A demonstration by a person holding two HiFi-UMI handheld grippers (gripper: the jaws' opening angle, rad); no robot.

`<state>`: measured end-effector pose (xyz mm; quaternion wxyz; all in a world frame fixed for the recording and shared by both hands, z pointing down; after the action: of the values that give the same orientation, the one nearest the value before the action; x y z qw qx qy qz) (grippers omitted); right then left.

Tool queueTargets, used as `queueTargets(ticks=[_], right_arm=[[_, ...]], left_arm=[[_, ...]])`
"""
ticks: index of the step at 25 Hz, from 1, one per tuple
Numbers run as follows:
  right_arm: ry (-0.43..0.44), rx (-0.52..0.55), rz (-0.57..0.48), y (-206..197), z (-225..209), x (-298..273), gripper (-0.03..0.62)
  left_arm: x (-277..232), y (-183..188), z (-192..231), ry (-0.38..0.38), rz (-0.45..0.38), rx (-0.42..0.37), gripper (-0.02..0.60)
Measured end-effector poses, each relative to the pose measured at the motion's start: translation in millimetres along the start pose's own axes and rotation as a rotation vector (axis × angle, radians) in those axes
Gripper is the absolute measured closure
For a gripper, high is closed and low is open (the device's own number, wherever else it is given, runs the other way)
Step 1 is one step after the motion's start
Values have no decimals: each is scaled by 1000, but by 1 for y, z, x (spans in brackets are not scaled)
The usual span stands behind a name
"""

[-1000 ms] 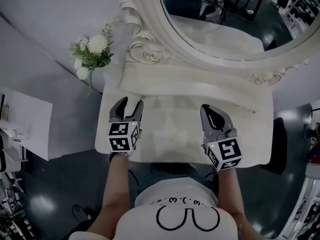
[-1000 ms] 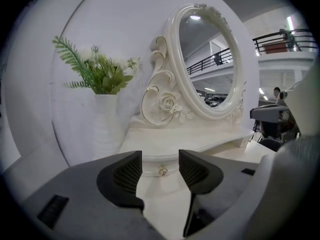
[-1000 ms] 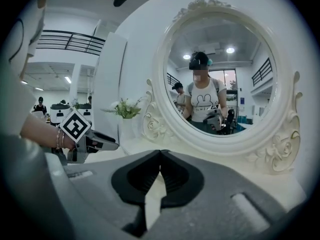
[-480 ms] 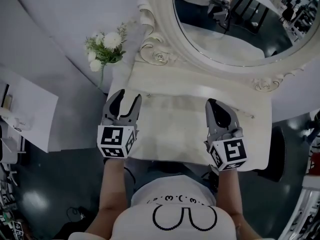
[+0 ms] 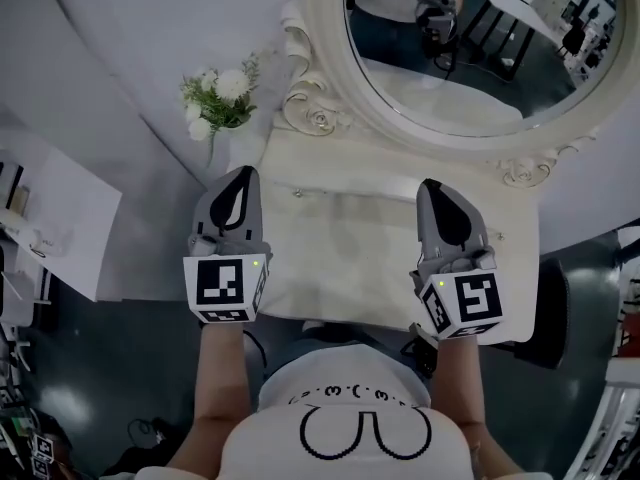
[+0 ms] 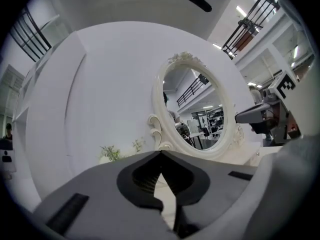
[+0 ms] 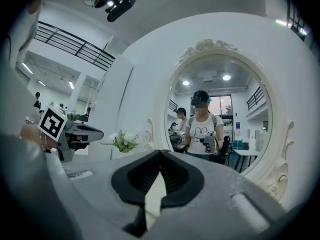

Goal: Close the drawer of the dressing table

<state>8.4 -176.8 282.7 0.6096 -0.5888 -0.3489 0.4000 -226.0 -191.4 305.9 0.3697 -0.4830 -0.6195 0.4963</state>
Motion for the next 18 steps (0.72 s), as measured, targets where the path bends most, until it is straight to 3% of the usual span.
queueTargets(ticks=[4,10,18], right_arm=[[5,33,-25,19,4,1,594],[13,72,-71,46,9,6,594],[-33,53,-92,53,1,12,594]], left_arm=[[3,24,-1,8,-45,-55,583],[5,57,-5,-13,-120,-33,583],[5,70,-5,-33,-155,-12,583]])
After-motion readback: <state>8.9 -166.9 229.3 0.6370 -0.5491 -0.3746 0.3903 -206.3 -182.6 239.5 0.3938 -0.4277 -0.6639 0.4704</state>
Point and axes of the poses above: the fingertips, and each gripper's own axes: x backward along the fingers, z to its left, y out of its top, the point moved 1 cm from there along x, backward along the fingers, and after that the axes turned 5 degrees about -x, right-handed, at the moved point
